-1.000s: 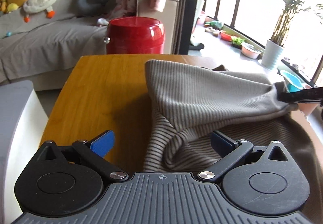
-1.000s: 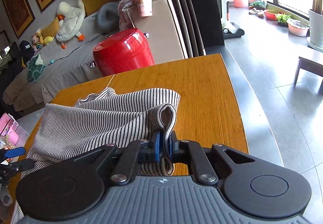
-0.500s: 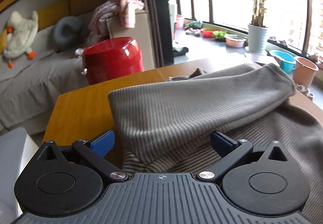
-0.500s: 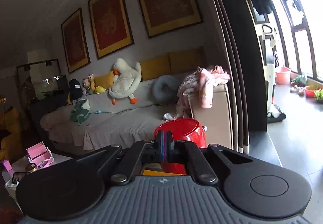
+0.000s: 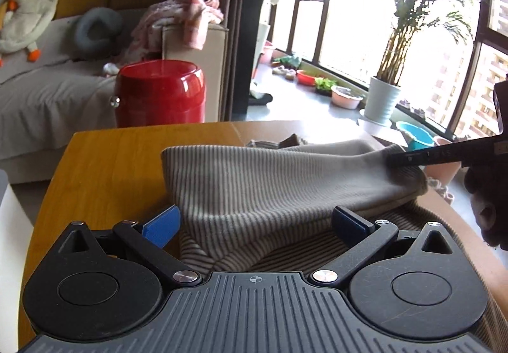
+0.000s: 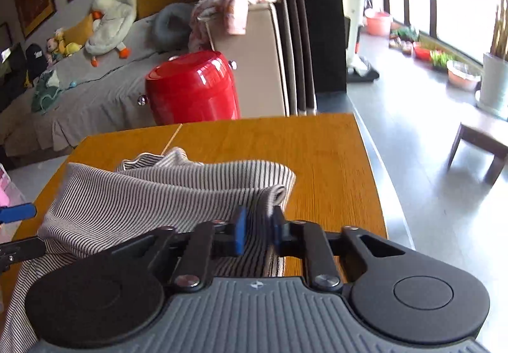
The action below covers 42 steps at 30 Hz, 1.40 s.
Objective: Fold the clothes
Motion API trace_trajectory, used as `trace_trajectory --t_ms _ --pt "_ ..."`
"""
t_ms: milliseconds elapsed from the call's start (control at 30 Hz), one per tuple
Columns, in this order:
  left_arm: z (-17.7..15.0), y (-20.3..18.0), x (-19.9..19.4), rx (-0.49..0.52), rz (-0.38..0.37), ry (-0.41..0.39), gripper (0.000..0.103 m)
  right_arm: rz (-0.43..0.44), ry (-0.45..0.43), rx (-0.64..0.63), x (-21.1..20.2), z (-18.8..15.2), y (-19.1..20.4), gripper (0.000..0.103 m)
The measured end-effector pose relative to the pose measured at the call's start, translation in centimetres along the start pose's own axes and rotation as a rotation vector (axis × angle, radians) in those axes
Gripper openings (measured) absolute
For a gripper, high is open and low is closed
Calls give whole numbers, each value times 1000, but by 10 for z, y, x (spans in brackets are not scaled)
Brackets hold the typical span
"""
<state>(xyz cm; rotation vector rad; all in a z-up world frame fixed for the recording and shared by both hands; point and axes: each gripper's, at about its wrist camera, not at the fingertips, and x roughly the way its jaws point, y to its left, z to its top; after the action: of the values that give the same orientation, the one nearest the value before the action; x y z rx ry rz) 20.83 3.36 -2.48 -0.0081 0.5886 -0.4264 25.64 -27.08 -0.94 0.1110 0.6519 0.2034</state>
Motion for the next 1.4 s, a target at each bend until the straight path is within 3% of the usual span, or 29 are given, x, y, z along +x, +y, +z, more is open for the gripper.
trace_trajectory --t_ms 167,267,400,533,633,667,767,867,900,933,967,1167,1333,1400 --pt "-1 -8 15 6 7 11 103 156 -230 -8 -47 55 18 5" --pt "-6 1 22 -8 71 29 103 138 -275 -2 -49 66 17 5" --pt "-9 22 18 -49 127 47 103 43 -115 76 -11 27 -9 5" --pt "-8 33 8 -72 113 53 103 -51 38 165 18 -19 -36 7" --pt "-5 29 1 -66 71 40 103 4 0 245 10 -25 -47 9" --pt "-4 25 0 -65 60 38 103 23 -21 253 8 -23 -47 14" --pt "-3 13 3 -58 34 41 103 52 -60 212 9 -15 -33 30" --pt "-5 2 8 -41 19 52 103 80 -49 170 21 -11 -17 33" --pt "-6 -1 8 -35 18 55 103 91 -30 158 27 -11 -12 32" --pt "-7 -3 9 -30 18 59 103 89 -24 144 31 -11 -7 22" --pt "-7 -3 9 -26 21 60 103 77 -38 138 28 -11 -4 5" --pt "-8 7 6 -56 44 52 103 158 -158 262 -24 0 -23 4" --pt "0 4 5 -95 1 8 103 71 -25 262 -9 -32 -30 4" --pt "2 1 7 -98 -19 -2 103 22 -10 246 0 -49 -28 6"
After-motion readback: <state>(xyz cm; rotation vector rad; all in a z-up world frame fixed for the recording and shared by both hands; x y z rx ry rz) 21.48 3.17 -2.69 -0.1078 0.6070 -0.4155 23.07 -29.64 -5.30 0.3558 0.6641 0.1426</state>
